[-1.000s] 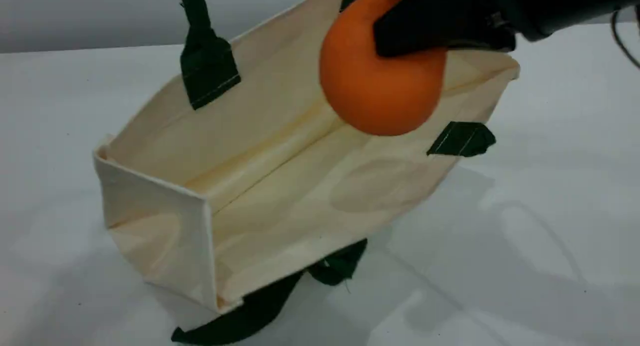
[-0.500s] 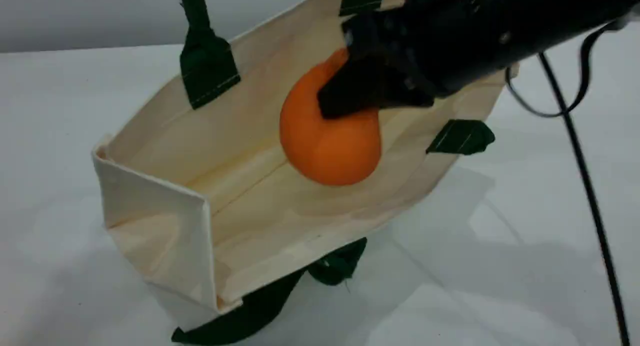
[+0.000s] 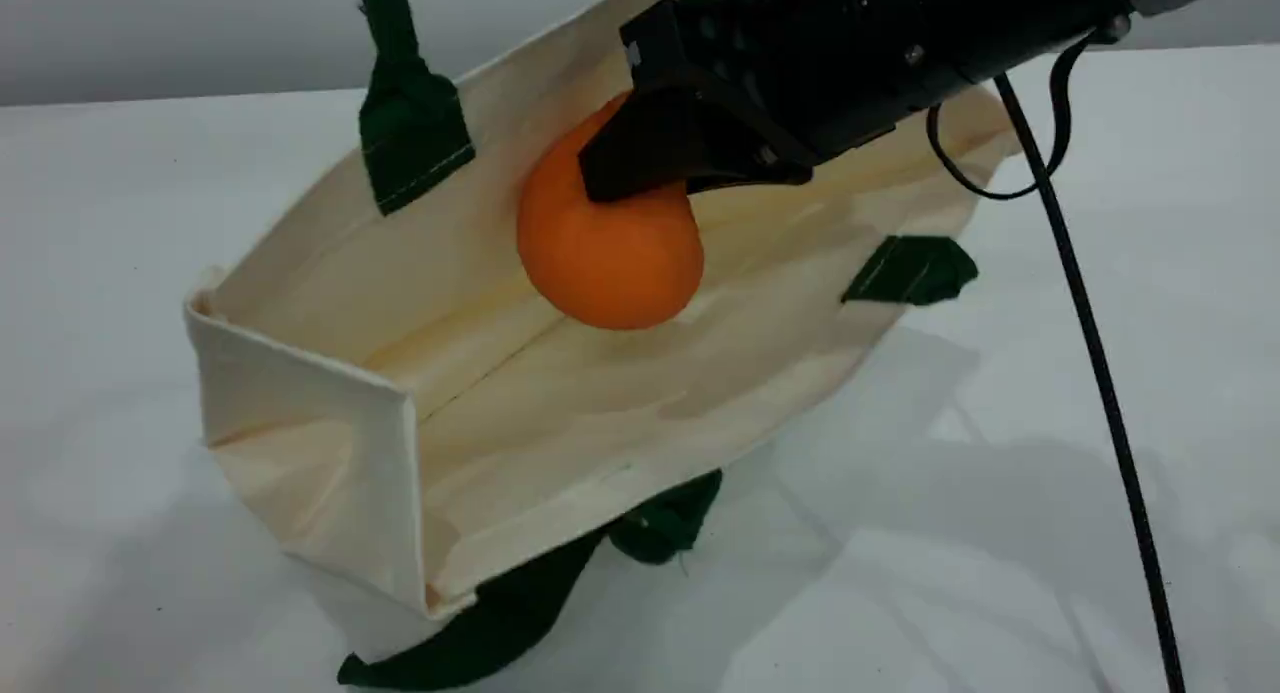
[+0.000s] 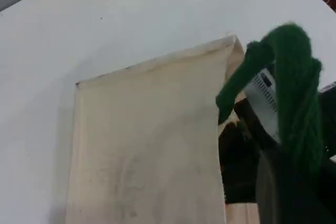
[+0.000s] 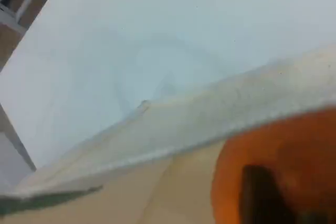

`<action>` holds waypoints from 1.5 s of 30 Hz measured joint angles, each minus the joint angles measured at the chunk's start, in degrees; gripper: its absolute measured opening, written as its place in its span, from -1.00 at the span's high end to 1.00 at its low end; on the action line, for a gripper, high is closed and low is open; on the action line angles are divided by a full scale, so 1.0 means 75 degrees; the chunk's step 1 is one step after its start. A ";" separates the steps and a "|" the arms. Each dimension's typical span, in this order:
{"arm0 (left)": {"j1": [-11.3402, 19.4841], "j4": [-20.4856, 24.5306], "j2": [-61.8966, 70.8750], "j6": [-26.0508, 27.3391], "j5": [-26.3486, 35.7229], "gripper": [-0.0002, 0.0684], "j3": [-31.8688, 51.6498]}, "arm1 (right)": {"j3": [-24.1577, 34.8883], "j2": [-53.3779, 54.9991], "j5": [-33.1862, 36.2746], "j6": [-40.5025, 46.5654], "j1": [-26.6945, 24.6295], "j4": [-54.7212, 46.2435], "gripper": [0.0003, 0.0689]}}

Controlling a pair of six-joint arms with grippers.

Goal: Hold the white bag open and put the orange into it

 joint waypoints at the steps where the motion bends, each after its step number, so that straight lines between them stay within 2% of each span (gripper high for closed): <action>1: 0.0000 0.0000 0.0000 0.0000 0.0000 0.77 0.0000 | 0.0000 0.0000 0.0084 0.0000 0.0000 0.0001 0.04; 4: 0.0000 0.0000 0.0000 0.0000 0.0005 0.77 0.0007 | 0.0000 -0.0028 0.0292 0.0000 0.0000 0.0008 -0.42; 6: 0.0000 0.0008 0.0000 0.0000 0.0081 0.77 0.0007 | 0.0000 -0.0059 0.0416 -0.0007 0.0000 0.0008 -0.62; 9: 0.0000 0.0059 0.0002 0.0007 -0.0006 0.77 0.0007 | 0.0009 -0.0240 0.0515 -0.0007 0.0000 0.0008 -0.69; 13: 0.0007 0.0212 0.0018 0.0007 -0.0004 0.77 0.0021 | 0.0009 -0.0717 0.0204 -0.0007 0.0000 -0.0333 -0.55; 18: 0.0007 0.0201 0.0040 0.0007 -0.0033 0.77 0.0021 | 0.0009 -0.1517 -0.0003 0.0347 0.0000 -0.1968 -0.36; 21: 0.0007 0.0192 0.0040 0.0007 -0.0036 0.77 0.0027 | 0.0017 -0.1972 -0.0033 0.1240 0.0000 -0.3119 -0.27; 27: 0.0007 0.0192 0.0076 0.0014 -0.0052 0.77 0.0027 | 0.0015 -0.2531 0.0159 0.3876 0.0000 -0.5638 -0.08; 33: 0.0007 0.0230 0.0397 0.0041 -0.0055 0.77 0.0042 | 0.0018 -0.2957 0.0321 0.6236 0.0000 -0.7902 0.34; 38: 0.0007 0.0384 0.0673 0.0034 -0.0105 0.76 0.0042 | 0.0018 -0.3550 0.0294 0.7351 -0.0009 -0.9132 0.52; 42: 0.0007 0.0418 0.0753 0.0026 -0.0110 0.63 0.0058 | 0.0018 -0.4096 0.0440 0.8212 -0.0009 -1.0105 0.54; 45: 0.0007 0.0570 0.0776 0.0033 -0.0185 0.39 0.0199 | 0.0018 -0.4588 0.0770 0.8806 -0.0009 -1.0784 0.54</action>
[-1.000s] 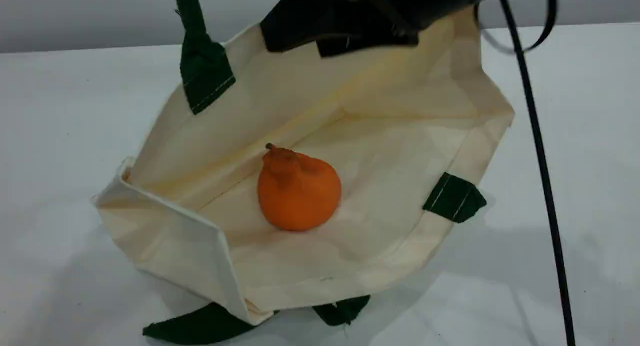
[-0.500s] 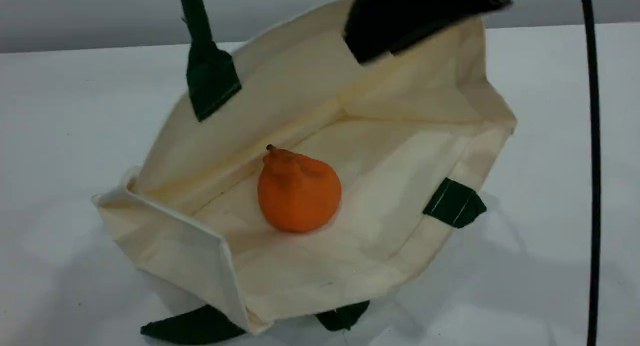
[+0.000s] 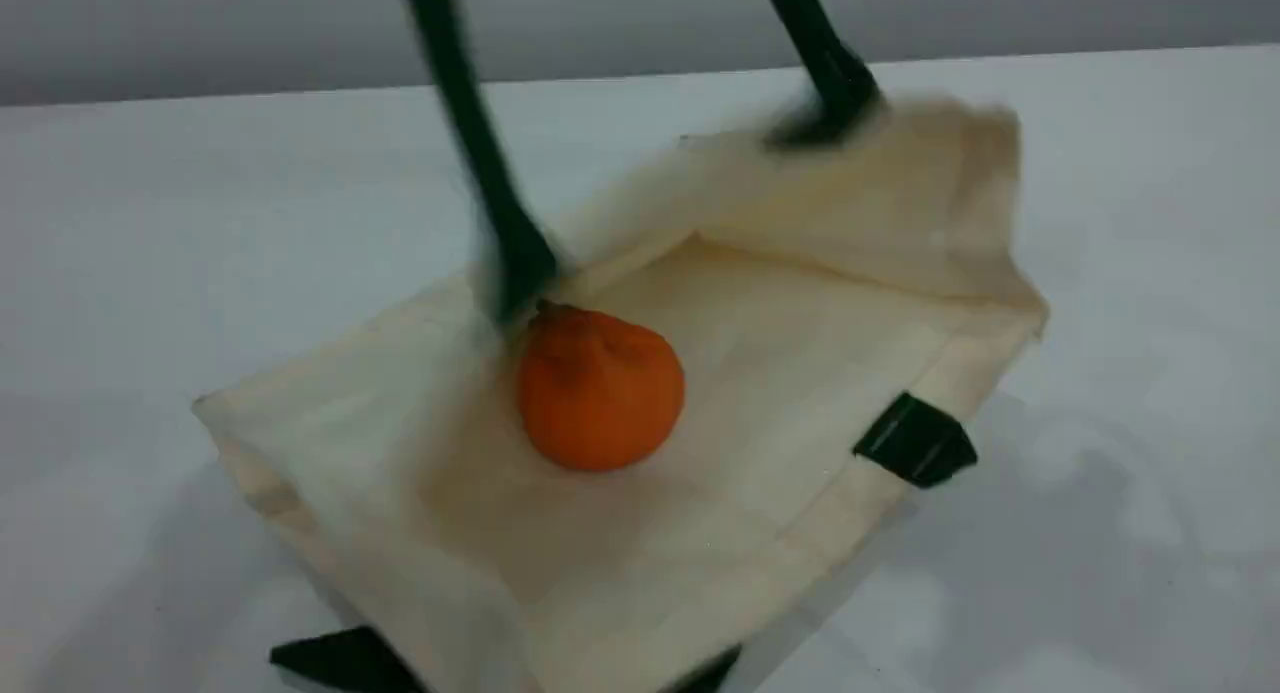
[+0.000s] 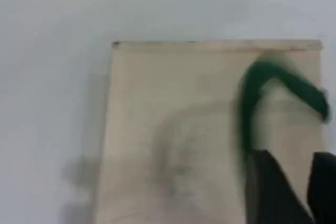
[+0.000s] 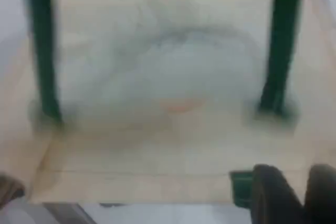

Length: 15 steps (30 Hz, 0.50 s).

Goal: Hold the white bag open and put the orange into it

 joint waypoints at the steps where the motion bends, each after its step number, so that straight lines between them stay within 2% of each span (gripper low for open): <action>1: 0.0000 0.0000 0.0005 0.0000 -0.0029 0.30 0.0077 | 0.0000 -0.0199 0.0086 0.0190 0.0000 -0.0231 0.54; 5: 0.0000 0.0000 0.0005 0.0000 0.0030 -0.10 0.0350 | 0.0000 -0.1049 0.0495 0.0687 -0.0003 -0.0801 0.54; 7: 0.0000 0.0000 0.0005 0.0000 0.0294 -0.22 0.0370 | 0.0000 -0.1502 0.0686 0.0800 -0.0009 -0.0892 0.54; 10: 0.0000 -0.0070 -0.0033 -0.0052 0.0692 -0.27 0.0370 | 0.0000 -0.2200 0.0931 0.1015 -0.0009 -0.1101 0.54; 15: 0.0000 -0.0650 -0.0055 -0.0126 0.1154 -0.24 0.0370 | 0.0000 -0.3312 0.1592 0.1365 -0.0009 -0.1791 0.54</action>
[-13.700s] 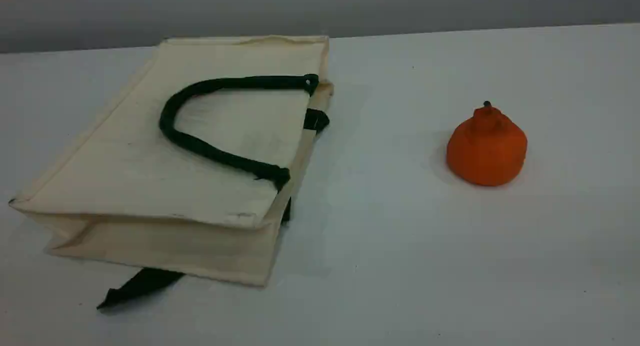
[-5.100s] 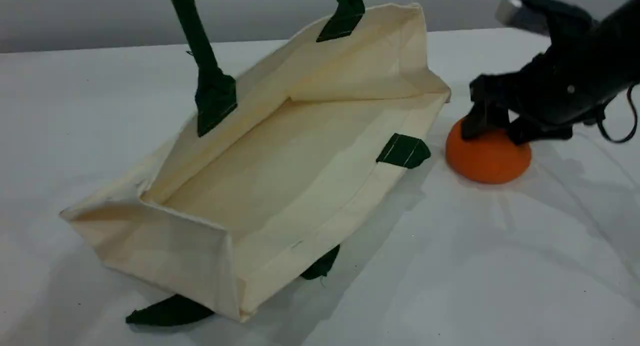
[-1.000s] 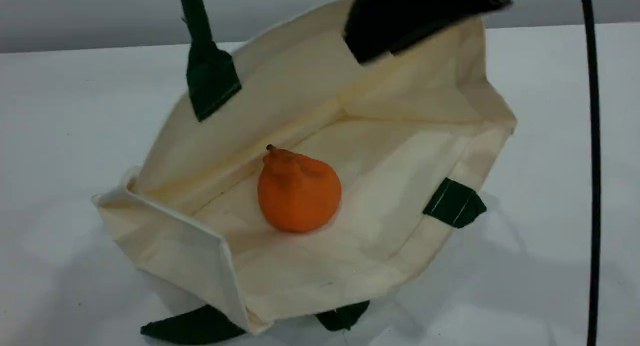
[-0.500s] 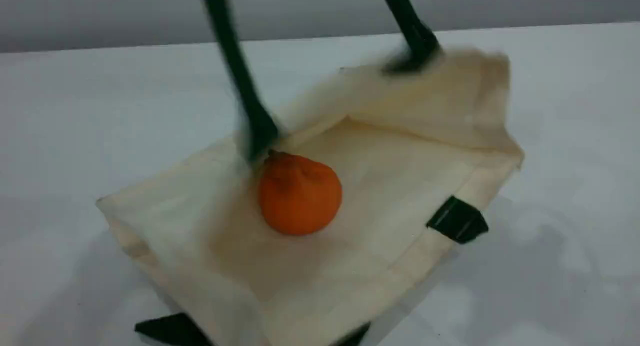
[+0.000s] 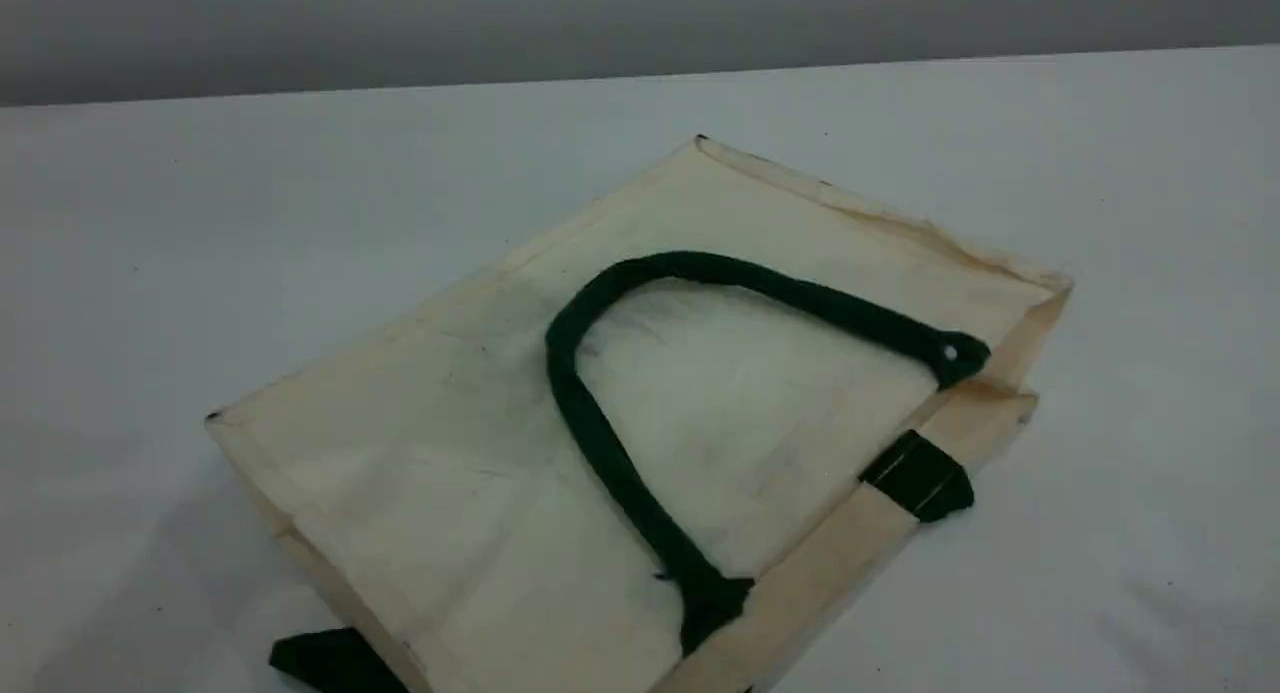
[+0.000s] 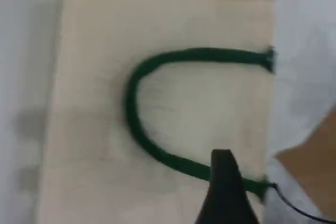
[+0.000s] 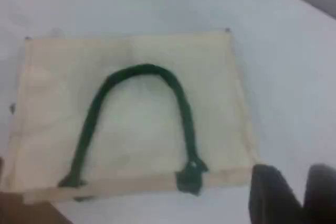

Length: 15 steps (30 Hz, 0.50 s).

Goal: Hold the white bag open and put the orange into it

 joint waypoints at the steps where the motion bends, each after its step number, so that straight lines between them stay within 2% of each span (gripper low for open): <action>1: 0.0000 -0.0110 -0.0034 0.0000 0.0095 -0.21 0.0000 | 0.0000 -0.0239 0.0162 0.0026 0.0000 -0.0099 0.54; 4: 0.0000 -0.0207 -0.0256 0.0000 0.0141 -0.06 0.0000 | 0.0000 -0.0953 0.0387 0.0019 0.0000 -0.0119 0.54; 9: -0.0010 -0.0254 -0.0863 0.0000 0.0055 0.30 0.0227 | 0.0000 -0.2260 0.0723 0.0058 0.0000 -0.0070 0.54; 15: -0.0091 -0.0164 -0.1927 0.0000 -0.0059 0.59 0.1191 | 0.0000 -0.3565 0.1424 0.0457 0.0000 -0.0085 0.54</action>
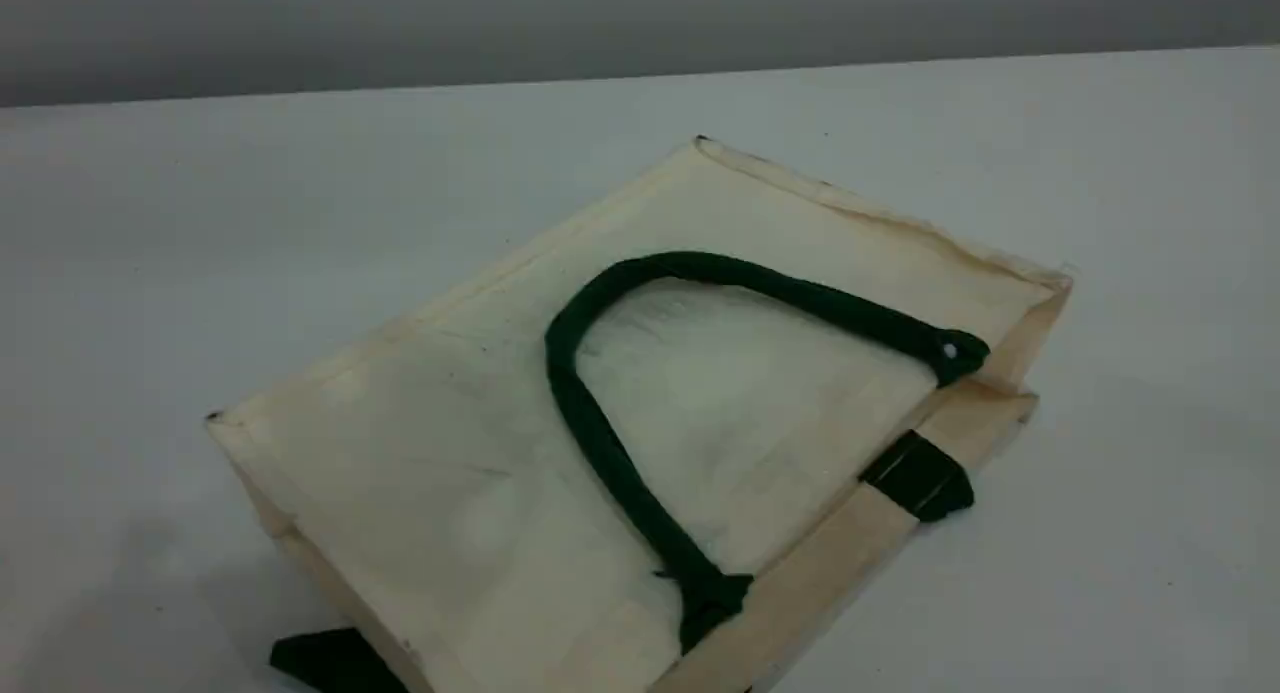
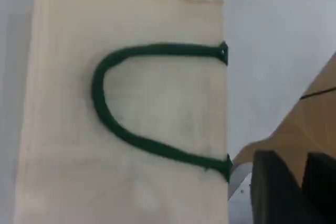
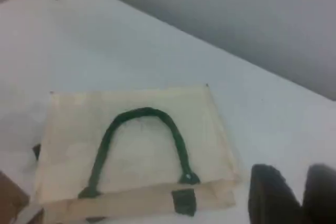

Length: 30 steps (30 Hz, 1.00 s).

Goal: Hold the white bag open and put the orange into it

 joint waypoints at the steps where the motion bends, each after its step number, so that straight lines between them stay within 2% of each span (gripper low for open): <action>1: 0.0000 0.0000 -0.0223 0.0000 -0.0100 0.62 0.0184 | 0.0000 -0.0185 0.0099 0.0049 0.0000 0.0000 0.54; 5: 0.0000 0.0013 -0.1222 0.0000 -0.0551 0.77 0.1117 | 0.0268 -0.0835 0.0135 0.0362 0.0000 0.0000 0.54; 10: 0.0000 0.0101 -0.2651 -0.0010 -0.0759 0.96 0.2223 | 0.1303 -0.1733 0.0110 0.0634 0.0000 0.0203 0.54; 12: 0.0000 0.0378 -0.3310 -0.0219 -0.0821 0.99 0.2541 | 0.1807 -0.2117 0.0006 0.0697 0.0000 0.0262 0.54; 18: 0.0008 0.1762 -0.5108 -0.1096 -0.0514 0.99 0.3320 | 0.3155 -0.2815 -0.0126 0.0962 0.0000 0.0409 0.54; 22: 0.0008 0.2022 -0.6252 -0.1127 -0.0268 0.99 0.3845 | 0.3232 -0.2815 -0.0255 0.0980 0.0007 0.0394 0.54; 26: 0.0008 0.2093 -0.7244 -0.1527 0.0059 0.99 0.4380 | 0.3232 -0.2805 -0.0242 0.0980 0.0007 0.0380 0.54; 30: 0.0023 0.2686 -0.8091 -0.1935 0.0099 0.99 0.4733 | 0.3232 -0.2805 -0.0242 0.0980 0.0007 0.0380 0.54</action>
